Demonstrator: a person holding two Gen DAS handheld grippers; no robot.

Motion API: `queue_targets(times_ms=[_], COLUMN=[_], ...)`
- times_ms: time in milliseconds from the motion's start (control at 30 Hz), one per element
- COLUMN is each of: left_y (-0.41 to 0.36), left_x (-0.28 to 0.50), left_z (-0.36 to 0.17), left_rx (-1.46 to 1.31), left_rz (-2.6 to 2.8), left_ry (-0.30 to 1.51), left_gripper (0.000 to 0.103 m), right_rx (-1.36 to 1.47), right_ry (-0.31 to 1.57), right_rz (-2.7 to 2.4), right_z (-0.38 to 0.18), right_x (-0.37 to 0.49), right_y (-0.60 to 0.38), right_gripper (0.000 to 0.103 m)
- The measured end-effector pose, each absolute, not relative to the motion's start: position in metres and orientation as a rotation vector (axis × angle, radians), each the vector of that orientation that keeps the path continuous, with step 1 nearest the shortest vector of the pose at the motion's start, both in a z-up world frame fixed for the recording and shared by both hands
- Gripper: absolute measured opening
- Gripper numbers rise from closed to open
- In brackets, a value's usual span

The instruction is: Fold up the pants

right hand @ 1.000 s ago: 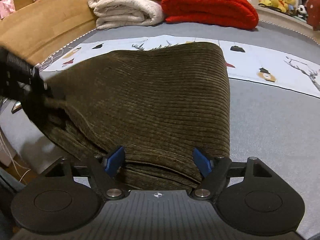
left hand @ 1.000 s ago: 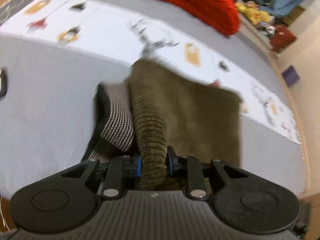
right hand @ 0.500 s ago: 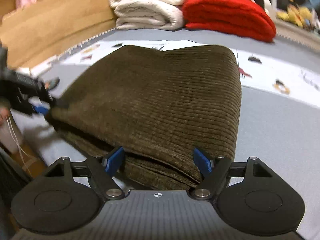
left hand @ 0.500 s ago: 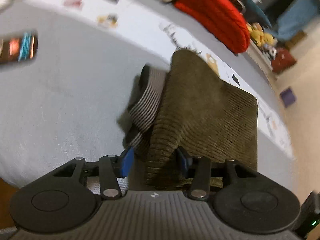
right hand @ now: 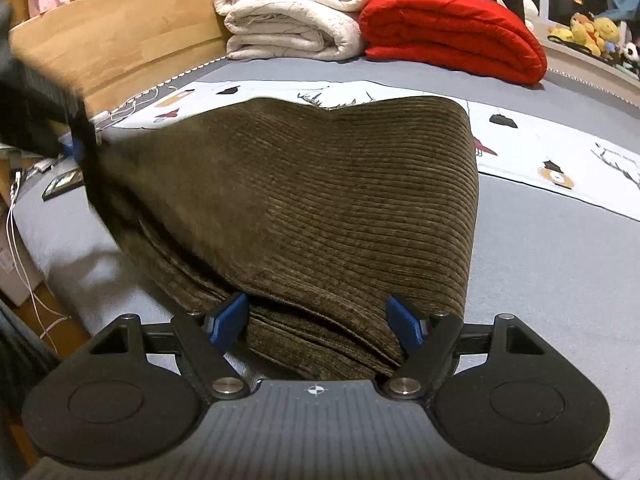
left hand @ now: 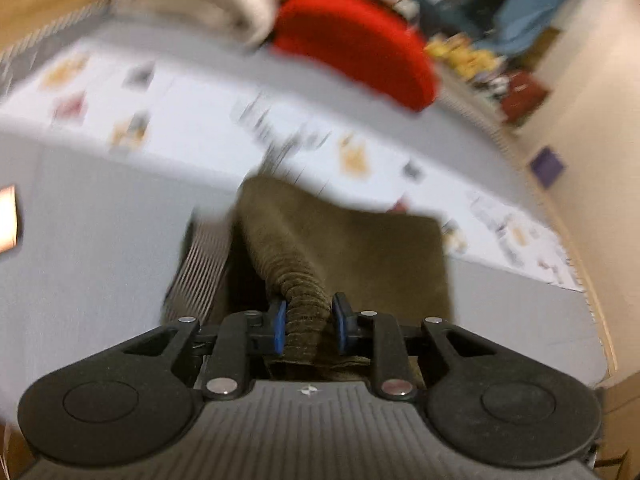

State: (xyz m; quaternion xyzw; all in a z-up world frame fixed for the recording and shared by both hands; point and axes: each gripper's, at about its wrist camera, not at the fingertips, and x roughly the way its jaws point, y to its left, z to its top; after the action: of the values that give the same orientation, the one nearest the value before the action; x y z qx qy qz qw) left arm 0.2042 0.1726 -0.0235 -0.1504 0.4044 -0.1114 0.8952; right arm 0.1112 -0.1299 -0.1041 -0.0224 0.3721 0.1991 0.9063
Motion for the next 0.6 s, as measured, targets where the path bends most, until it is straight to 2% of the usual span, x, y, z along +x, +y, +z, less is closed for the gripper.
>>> queue_targets(times_ms=[100,200,267,367,500,600], left_y=[0.184,0.219,0.232,0.230,0.217,0.212], left_x=[0.200,0.199,0.192,0.189,0.190,0.192], left_z=[-0.028,-0.093,-0.125,-0.123,-0.105,-0.108], left_rx=[-0.300,-0.397,-0.459,-0.442,-0.339,-0.272], left_rz=[-0.191,-0.075,-0.068,-0.082,-0.101,-0.086], left_ry=[0.792,0.930,0.937,0.897,0.867,0.882], left_gripper=[0.025,0.025,0.028,0.032,0.035,0.044], right_rx=[-0.038,0.009,0.053,0.105,0.216,0.125], right_ry=[0.755,0.750,0.757,0.749,0.699,0.716], right_rz=[0.418,0.433,0.438,0.409,0.432,0.434], right_z=[-0.094,-0.084,-0.082,-0.084,-0.082,-0.094], right_x=[0.110,0.105,0.105,0.110,0.118,0.125], right_y=[-0.126,-0.128,-0.132,-0.142,-0.152,-0.138], right_gripper=[0.077,0.077,0.077,0.077,0.072,0.072])
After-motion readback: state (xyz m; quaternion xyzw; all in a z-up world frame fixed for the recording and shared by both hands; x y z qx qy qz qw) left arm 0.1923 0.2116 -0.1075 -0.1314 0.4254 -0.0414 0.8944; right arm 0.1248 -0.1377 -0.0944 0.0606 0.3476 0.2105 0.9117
